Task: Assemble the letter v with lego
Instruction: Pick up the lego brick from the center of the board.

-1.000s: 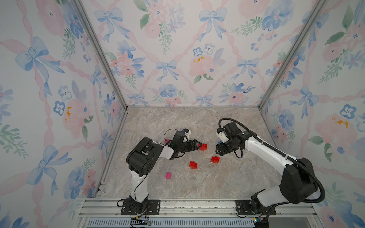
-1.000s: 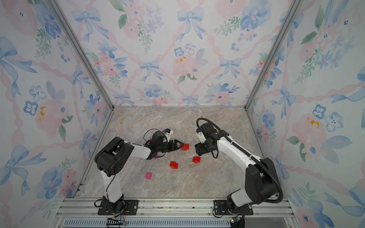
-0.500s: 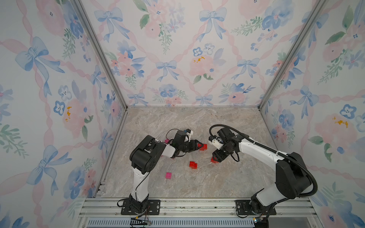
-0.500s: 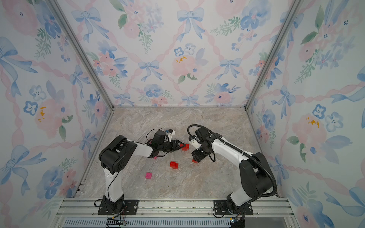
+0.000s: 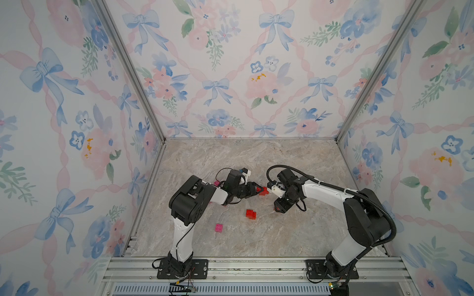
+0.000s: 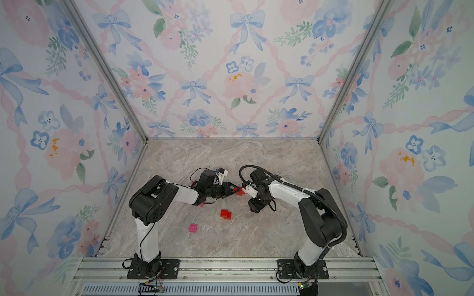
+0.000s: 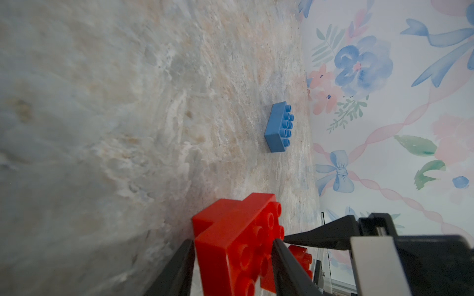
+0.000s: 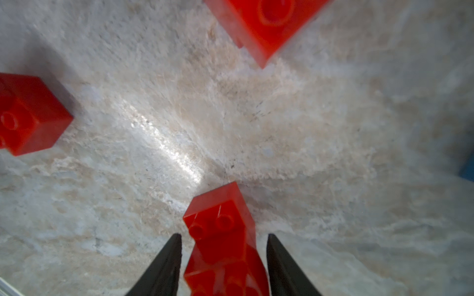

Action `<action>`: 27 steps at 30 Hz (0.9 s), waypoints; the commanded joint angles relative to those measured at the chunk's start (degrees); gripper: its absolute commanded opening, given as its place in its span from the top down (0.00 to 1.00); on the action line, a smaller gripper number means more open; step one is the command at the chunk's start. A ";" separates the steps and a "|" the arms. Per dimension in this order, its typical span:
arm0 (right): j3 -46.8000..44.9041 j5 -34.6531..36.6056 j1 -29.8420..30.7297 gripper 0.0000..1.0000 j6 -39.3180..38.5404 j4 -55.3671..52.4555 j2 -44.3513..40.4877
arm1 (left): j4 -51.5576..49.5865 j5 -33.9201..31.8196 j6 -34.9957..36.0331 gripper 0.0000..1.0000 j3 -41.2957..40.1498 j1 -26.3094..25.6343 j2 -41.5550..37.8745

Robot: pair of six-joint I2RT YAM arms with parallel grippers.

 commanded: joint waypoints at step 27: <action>1.37 2.39 1.14 0.60 -0.22 -1.39 0.94 | -0.20 -0.51 0.33 0.50 -1.21 0.15 0.86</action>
